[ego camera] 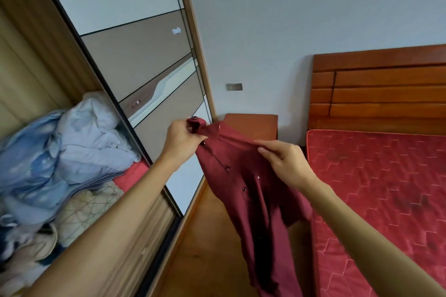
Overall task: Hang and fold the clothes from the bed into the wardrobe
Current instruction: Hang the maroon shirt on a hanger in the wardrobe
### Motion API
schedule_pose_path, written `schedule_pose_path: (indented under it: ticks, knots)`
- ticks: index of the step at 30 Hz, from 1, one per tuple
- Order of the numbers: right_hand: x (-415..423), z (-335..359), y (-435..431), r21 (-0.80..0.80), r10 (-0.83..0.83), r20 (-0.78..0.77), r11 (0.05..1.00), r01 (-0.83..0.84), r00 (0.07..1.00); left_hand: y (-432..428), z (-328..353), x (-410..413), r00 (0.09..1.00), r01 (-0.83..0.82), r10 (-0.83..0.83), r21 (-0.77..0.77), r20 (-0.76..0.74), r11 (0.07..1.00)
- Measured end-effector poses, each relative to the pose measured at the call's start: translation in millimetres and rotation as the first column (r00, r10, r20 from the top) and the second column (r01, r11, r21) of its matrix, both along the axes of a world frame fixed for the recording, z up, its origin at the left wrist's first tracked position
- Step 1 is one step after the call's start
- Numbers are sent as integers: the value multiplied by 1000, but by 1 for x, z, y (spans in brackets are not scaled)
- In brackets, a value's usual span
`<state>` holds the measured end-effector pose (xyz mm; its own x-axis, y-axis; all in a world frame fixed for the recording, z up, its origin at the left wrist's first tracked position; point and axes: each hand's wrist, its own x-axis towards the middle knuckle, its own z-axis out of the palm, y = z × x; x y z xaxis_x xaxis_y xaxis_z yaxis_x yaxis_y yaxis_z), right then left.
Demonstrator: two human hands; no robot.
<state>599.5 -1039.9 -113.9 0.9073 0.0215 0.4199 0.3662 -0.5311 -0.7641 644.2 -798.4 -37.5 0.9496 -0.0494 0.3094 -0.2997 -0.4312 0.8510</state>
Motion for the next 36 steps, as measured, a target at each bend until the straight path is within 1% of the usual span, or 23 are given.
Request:
schedule_pose_path:
  ticks: [2, 4, 5, 9, 10, 12, 14, 16, 18, 21, 23, 25, 27, 29, 31, 33, 35, 36]
  knots:
    - [6, 7, 12, -5, 36, 96, 999, -36, 995, 9, 9, -7, 997, -24, 19, 68, 70, 997]
    - [10, 14, 29, -16, 64, 165, 998, -62, 984, 16, 18, -14, 992, 9, -24, 116, 126, 993]
    - [13, 16, 36, -21, 76, 176, 997, -74, 981, 18, 21, -15, 988, 30, -49, 124, 147, 992]
    - [22, 21, 64, -70, 167, 56, 984, -163, 984, 25, 33, -10, 993, 3, -2, -12, 122, 1000]
    - [21, 20, 71, -59, 198, 38, 979, -196, 979, 27, 36, -7, 992, -12, 16, -31, 121, 999]
    - [22, 15, 87, -21, 241, 48, 970, -240, 969, 33, 42, 1, 986, -49, 57, -53, 159, 997]
    - [30, 10, 104, -38, 233, 74, 972, -231, 970, 42, 46, 12, 972, -91, 103, -67, 213, 994]
    - [44, 9, 122, -71, 193, 155, 980, -184, 969, 58, 49, 23, 959, -98, 106, -45, 262, 994]
    - [62, 18, 142, -47, 168, 250, 986, -162, 954, 81, 52, 35, 956, -80, 69, 27, 284, 996]
    - [91, 41, 174, 13, 159, 364, 984, -176, 918, 116, 55, 49, 944, -81, 36, 124, 327, 989]
    - [108, 55, 195, 36, 151, 404, 983, -180, 902, 141, 58, 55, 923, -114, 49, 149, 381, 982]
    - [124, 67, 214, 54, 141, 407, 983, -178, 902, 171, 60, 62, 900, -167, 82, 163, 429, 972]
    - [140, 79, 232, 92, 121, 376, 982, -167, 919, 204, 59, 69, 881, -233, 105, 230, 461, 945]
    - [156, 93, 248, 140, 75, 348, 982, -131, 934, 236, 53, 75, 879, -287, 99, 352, 466, 891]
    - [170, 106, 262, 147, 53, 344, 983, -110, 937, 270, 44, 79, 902, -330, 154, 414, 404, 848]
    - [182, 113, 275, 83, 74, 379, 990, -114, 923, 302, 34, 79, 901, -385, 229, 435, 369, 814]
    - [195, 114, 286, -29, 120, 399, 993, -118, 909, 330, 29, 81, 875, -452, 272, 476, 400, 754]
    - [201, 114, 292, -86, 147, 384, 989, -123, 912, 344, 29, 82, 861, -486, 306, 485, 406, 727]
